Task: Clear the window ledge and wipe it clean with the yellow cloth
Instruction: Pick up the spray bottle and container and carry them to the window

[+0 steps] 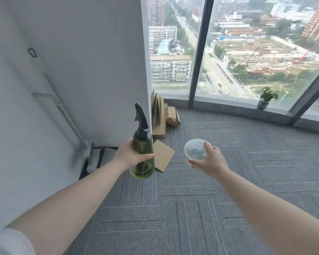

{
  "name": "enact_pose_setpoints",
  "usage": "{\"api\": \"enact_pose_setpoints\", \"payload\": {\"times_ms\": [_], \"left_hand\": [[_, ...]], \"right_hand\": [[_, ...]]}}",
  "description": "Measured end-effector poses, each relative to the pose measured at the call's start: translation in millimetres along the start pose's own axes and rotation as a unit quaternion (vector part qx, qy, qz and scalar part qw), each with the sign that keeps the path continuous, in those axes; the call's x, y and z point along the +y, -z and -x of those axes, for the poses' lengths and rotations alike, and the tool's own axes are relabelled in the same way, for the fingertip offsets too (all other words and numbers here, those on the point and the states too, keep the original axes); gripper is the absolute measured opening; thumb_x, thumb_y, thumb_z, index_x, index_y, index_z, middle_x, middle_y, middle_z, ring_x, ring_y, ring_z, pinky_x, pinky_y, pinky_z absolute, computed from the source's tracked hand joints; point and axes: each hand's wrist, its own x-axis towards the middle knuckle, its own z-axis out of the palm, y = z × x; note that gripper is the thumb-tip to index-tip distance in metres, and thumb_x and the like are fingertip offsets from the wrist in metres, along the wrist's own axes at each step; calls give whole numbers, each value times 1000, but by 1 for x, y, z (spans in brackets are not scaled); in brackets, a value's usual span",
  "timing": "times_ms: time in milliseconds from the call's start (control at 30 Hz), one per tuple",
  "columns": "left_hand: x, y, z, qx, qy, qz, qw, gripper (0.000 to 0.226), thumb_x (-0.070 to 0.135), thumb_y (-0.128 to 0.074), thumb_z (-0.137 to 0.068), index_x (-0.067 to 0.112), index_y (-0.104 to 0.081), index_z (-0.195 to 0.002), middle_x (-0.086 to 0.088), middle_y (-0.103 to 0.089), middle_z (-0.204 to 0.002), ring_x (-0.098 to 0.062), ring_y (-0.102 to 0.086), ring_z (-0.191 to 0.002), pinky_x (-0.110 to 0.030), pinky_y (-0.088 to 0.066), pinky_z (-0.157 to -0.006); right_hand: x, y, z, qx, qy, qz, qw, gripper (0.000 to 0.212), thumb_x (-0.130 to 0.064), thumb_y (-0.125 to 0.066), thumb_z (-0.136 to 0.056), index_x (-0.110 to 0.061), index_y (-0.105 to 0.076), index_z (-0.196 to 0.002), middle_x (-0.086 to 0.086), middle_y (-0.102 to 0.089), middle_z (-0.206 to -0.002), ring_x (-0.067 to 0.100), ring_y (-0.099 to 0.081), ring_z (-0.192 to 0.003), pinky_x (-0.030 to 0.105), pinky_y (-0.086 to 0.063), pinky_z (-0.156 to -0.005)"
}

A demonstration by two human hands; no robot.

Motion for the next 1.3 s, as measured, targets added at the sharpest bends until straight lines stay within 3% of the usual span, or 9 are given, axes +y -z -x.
{"api": "enact_pose_setpoints", "payload": {"times_ms": [200,300,500,700,800,933,1100,1300], "left_hand": [[85,-62,-139,-80,-70,16,994,63,41,-88,-58,18,-57,-107,4,-64,-105,-18,-60,-100,-35,-50,-91],[119,-96,-189,-88,-76,12,993,65,41,-89,-57,22,-56,-110,6,-62,-104,-19,-59,-101,-38,-50,-93],[200,-181,-301,-107,-90,-26,990,50,44,-86,-60,29,-58,-99,7,-65,-101,-19,-60,-98,-30,-48,-85],[274,-243,-409,-117,-92,-49,988,62,48,-86,-58,28,-52,-106,4,-63,-109,-22,-59,-105,-42,-51,-93],[306,-265,-464,-122,-100,-69,985,72,55,-84,-55,23,-55,-112,6,-64,-109,-19,-60,-102,-35,-51,-86],[343,-296,-539,-120,-95,-78,985,66,52,-83,-60,24,-54,-113,9,-61,-106,-15,-55,-96,-29,-43,-82],[384,-336,-654,-150,-107,-101,978,68,54,-83,-58,24,-51,-110,8,-61,-103,-17,-58,-96,-32,-49,-83],[439,-379,-782,-160,-92,-104,977,59,53,-84,-58,25,-50,-98,6,-62,-98,-20,-61,-92,-31,-51,-70]], "right_hand": [[51,68,-86,75,-77,-22,994,93,-55,-78,-67,-17,-35,-141,13,-42,-130,30,-48,-116,42,-47,-97],[78,94,-126,92,-103,-30,990,91,-52,-79,-69,-15,-36,-140,14,-42,-130,30,-48,-116,40,-45,-97],[148,144,-247,104,-133,-59,984,93,-51,-78,-70,-17,-33,-143,13,-40,-134,31,-46,-118,40,-44,-95],[192,198,-370,87,-153,-61,982,94,-53,-78,-67,-20,-34,-142,12,-41,-132,31,-48,-116,42,-46,-96],[204,227,-427,87,-156,-63,982,98,-55,-78,-66,-21,-32,-145,13,-41,-133,32,-48,-117,46,-45,-99],[221,258,-508,87,-162,-53,982,90,-55,-77,-67,-21,-37,-139,12,-41,-131,32,-49,-115,44,-47,-96],[237,294,-615,102,-175,-46,978,85,-54,-76,-68,-24,-37,-138,10,-40,-132,31,-47,-117,41,-46,-96],[260,339,-742,114,-202,-44,972,88,-55,-75,-69,-21,-36,-140,11,-41,-133,29,-49,-117,42,-46,-98]]}}
